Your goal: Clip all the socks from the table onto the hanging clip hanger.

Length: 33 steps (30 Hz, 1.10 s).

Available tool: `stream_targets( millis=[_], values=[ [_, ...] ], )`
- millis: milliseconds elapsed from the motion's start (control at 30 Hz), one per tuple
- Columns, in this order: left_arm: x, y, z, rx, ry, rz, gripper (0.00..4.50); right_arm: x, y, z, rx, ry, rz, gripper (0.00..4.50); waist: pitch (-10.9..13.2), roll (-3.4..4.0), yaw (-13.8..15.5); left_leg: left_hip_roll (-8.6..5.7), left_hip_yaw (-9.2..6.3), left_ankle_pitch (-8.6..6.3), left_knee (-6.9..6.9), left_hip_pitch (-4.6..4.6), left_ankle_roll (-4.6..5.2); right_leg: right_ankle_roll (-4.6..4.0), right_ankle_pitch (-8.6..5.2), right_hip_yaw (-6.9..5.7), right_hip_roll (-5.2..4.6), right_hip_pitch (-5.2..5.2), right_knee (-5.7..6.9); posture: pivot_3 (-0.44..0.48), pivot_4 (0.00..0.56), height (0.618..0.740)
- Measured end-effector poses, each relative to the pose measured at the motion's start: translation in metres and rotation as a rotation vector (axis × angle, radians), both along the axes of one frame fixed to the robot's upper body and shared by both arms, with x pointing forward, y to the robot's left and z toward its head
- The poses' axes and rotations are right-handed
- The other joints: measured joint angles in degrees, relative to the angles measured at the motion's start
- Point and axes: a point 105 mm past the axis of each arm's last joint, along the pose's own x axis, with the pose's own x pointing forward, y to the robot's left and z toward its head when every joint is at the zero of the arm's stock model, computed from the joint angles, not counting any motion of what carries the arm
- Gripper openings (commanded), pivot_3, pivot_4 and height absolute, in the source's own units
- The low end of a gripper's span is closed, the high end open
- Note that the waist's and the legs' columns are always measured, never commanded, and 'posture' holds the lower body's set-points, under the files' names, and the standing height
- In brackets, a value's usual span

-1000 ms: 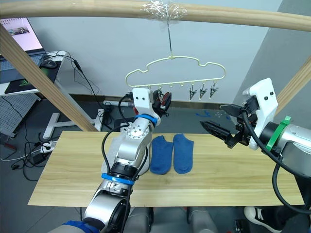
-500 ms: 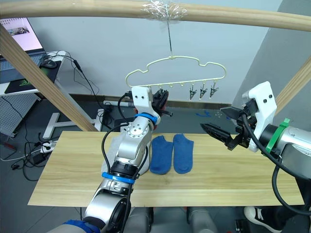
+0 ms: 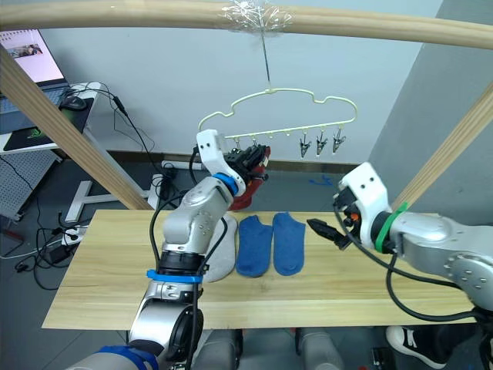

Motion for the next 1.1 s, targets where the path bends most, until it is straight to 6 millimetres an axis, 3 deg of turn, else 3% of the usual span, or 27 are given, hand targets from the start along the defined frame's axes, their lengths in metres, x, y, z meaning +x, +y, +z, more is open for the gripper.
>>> stream_targets(
  millis=[100,367,733,1100],
  values=[
    [-0.003,0.002,0.001,-0.082,0.070,-0.053,0.23,0.008,0.006,-0.020,-0.048,0.026,0.017,4.50,0.0,0.00,0.0,0.01,-0.01,0.00,0.01,0.00,0.00,0.00,0.00,-0.01,0.00,0.00,-0.02,-0.043,0.212,0.740],
    [-0.011,-0.005,0.012,-0.200,0.140,-0.156,0.23,0.032,0.026,-0.044,-0.068,0.045,0.060,4.50,0.0,0.00,0.0,0.01,-0.03,0.00,0.04,0.00,0.00,-0.05,0.03,-0.02,0.00,0.00,0.00,-0.039,0.209,0.740],
    [-0.009,0.003,0.014,-0.223,0.162,-0.127,0.23,0.058,0.051,-0.090,-0.178,0.119,0.153,4.50,0.0,0.00,0.0,0.00,-0.05,0.00,0.04,0.00,0.00,-0.09,0.05,-0.03,0.01,-0.02,0.02,-0.001,0.201,0.740],
    [-0.013,-0.002,0.017,-0.198,0.146,-0.133,0.23,0.097,0.051,-0.127,-0.329,0.111,0.148,4.50,0.0,0.00,0.3,0.01,-0.05,0.00,-0.01,0.00,-0.02,-0.10,0.06,-0.06,-0.02,-0.02,0.02,0.051,0.204,0.740]
  ],
)
